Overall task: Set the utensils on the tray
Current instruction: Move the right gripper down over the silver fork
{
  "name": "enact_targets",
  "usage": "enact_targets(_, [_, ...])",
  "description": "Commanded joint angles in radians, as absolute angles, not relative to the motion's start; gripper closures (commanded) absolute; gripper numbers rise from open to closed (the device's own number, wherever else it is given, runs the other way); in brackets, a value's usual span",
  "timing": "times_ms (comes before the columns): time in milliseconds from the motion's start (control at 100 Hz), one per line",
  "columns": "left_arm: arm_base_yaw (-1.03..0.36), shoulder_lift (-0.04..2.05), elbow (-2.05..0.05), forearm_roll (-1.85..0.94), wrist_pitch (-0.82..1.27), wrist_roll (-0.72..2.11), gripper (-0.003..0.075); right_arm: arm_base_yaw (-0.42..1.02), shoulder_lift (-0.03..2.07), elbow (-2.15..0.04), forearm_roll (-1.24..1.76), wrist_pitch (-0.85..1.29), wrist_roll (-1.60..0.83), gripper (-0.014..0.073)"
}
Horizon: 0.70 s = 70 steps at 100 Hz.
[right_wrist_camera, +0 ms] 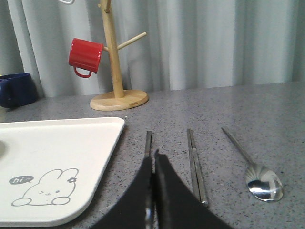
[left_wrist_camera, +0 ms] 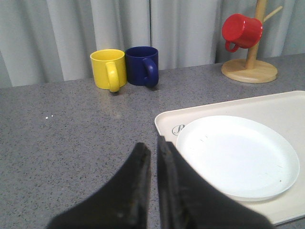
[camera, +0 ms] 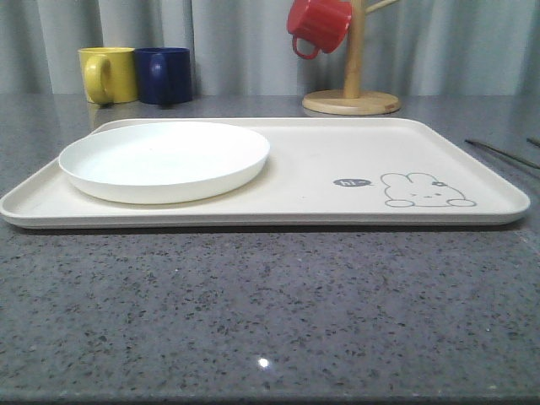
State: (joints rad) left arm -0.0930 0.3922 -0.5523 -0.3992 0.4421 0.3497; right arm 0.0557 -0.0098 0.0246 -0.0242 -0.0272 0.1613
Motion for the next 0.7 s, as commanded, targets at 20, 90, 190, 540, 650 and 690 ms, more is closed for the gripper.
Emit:
enact_targets(20, [-0.09,0.394,-0.57,-0.41,0.369,0.35,0.0739,0.048,-0.024,0.027,-0.023,-0.115,0.154,0.0662])
enact_targets(90, [-0.09,0.396,-0.568,-0.41,0.376,0.35,0.0739,0.048,-0.024,0.027,-0.023,-0.115,0.154,0.0662])
enact_targets(190, [-0.09,0.396,-0.568,-0.41,0.377,0.35,0.0739,0.048,-0.024,0.027,-0.023,-0.16,0.154,0.0662])
enact_targets(540, [-0.09,0.396,-0.568,-0.41,0.377,0.35,0.0739,0.048,0.011,-0.177,-0.018,0.084,0.155,0.0662])
enact_targets(650, [-0.09,0.396,-0.568,-0.41,0.377,0.35,0.0739,0.048,0.107,-0.347,-0.018,0.309,0.155,0.0662])
enact_targets(690, [-0.09,0.396,-0.568,-0.41,0.377,0.35,0.0739,0.048,0.158,-0.402,-0.018,0.378,0.155,0.0662])
